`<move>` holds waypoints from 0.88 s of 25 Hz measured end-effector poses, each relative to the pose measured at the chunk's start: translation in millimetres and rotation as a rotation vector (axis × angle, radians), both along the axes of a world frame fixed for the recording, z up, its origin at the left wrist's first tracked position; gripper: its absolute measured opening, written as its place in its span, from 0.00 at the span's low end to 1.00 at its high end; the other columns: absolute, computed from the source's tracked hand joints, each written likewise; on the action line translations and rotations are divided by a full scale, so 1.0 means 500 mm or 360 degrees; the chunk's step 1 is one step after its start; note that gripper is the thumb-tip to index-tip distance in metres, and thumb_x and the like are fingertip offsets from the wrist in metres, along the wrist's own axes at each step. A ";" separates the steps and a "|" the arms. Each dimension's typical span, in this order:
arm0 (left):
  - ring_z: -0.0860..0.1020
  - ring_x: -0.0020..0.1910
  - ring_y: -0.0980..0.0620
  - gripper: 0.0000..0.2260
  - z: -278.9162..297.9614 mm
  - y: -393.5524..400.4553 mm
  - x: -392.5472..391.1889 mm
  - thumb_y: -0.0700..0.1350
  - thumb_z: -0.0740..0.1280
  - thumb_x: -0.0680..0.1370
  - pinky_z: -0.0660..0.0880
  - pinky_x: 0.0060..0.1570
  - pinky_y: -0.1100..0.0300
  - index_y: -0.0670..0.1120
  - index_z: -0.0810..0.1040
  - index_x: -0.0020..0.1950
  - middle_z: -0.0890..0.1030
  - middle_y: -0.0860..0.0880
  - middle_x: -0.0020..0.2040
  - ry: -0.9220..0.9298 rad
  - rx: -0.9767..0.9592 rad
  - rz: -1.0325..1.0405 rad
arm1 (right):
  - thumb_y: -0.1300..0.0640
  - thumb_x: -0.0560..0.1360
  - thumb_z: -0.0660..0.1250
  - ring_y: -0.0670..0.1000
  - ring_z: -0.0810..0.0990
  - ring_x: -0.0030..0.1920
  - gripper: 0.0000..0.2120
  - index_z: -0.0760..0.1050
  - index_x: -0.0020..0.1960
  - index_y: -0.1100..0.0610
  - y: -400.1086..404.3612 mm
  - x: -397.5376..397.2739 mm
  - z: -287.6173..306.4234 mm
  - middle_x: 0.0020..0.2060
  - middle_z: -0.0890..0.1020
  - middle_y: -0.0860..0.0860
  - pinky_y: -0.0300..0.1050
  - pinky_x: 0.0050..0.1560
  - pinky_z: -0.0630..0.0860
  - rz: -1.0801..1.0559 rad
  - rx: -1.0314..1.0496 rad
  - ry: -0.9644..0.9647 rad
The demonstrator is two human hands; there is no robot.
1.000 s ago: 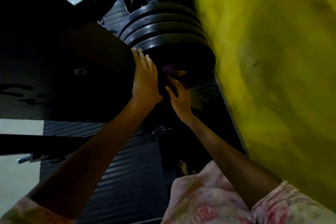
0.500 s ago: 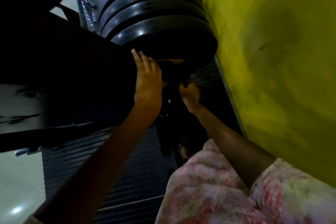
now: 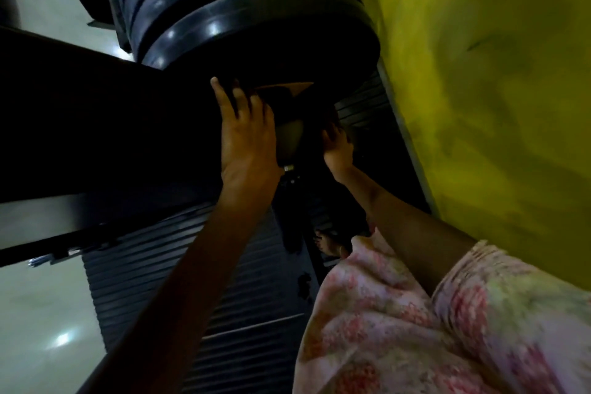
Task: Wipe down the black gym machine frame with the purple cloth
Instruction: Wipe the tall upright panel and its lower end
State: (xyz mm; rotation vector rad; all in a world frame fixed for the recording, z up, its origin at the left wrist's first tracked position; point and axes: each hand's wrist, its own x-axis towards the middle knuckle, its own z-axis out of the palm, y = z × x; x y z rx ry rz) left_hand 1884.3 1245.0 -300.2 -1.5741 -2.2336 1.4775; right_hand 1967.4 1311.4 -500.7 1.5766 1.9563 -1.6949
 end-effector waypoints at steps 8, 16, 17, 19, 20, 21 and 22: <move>0.46 0.76 0.34 0.40 -0.089 0.032 0.032 0.65 0.52 0.79 0.44 0.71 0.37 0.39 0.41 0.77 0.48 0.37 0.77 -0.0281 -0.0017 0.0040 | 0.48 0.75 0.56 0.57 0.73 0.64 0.23 0.75 0.66 0.56 -0.078 0.005 -0.020 0.62 0.77 0.56 0.46 0.61 0.66 -0.0355 0.0525 0.0721; 0.44 0.76 0.37 0.42 -0.155 0.034 0.042 0.65 0.59 0.77 0.41 0.71 0.39 0.41 0.44 0.77 0.48 0.39 0.78 -0.0221 0.0204 0.0054 | 0.45 0.77 0.53 0.61 0.69 0.68 0.25 0.68 0.71 0.49 0.059 0.012 -0.201 0.68 0.70 0.58 0.57 0.68 0.61 -0.0239 0.0114 0.0133; 0.45 0.76 0.37 0.42 -0.157 0.032 0.044 0.66 0.59 0.76 0.42 0.72 0.40 0.41 0.45 0.78 0.49 0.39 0.78 -0.0210 0.0243 0.0032 | 0.47 0.78 0.54 0.61 0.70 0.67 0.23 0.69 0.71 0.49 0.059 0.008 -0.195 0.67 0.72 0.58 0.57 0.68 0.62 -0.0235 0.0144 0.0140; 0.46 0.77 0.38 0.41 -0.163 0.029 0.049 0.67 0.59 0.75 0.43 0.72 0.41 0.43 0.48 0.77 0.53 0.40 0.78 -0.0199 0.0285 -0.0036 | 0.52 0.80 0.56 0.60 0.71 0.66 0.19 0.71 0.69 0.50 0.030 0.004 -0.166 0.66 0.74 0.57 0.52 0.65 0.65 -0.0230 0.0260 0.0250; 0.47 0.77 0.38 0.40 -0.168 0.029 0.053 0.66 0.59 0.75 0.43 0.72 0.41 0.43 0.50 0.77 0.55 0.40 0.77 -0.0222 0.0288 -0.0071 | 0.52 0.79 0.55 0.60 0.72 0.65 0.20 0.72 0.69 0.52 0.006 0.007 -0.156 0.65 0.75 0.56 0.50 0.62 0.66 -0.0262 0.0358 0.0395; 0.48 0.77 0.38 0.37 -0.177 0.030 0.058 0.64 0.59 0.76 0.42 0.72 0.41 0.43 0.52 0.77 0.56 0.40 0.77 -0.0260 0.0265 -0.0115 | 0.48 0.78 0.54 0.60 0.74 0.63 0.22 0.73 0.68 0.53 -0.020 0.016 -0.145 0.63 0.76 0.56 0.49 0.60 0.67 -0.0294 0.0464 0.0571; 0.47 0.77 0.38 0.35 -0.189 0.033 0.063 0.62 0.58 0.77 0.41 0.71 0.41 0.42 0.53 0.77 0.55 0.40 0.77 -0.0299 0.0199 -0.0161 | 0.42 0.78 0.52 0.59 0.74 0.62 0.25 0.73 0.67 0.54 -0.044 0.028 -0.144 0.62 0.77 0.56 0.49 0.57 0.69 -0.0284 0.0548 0.0695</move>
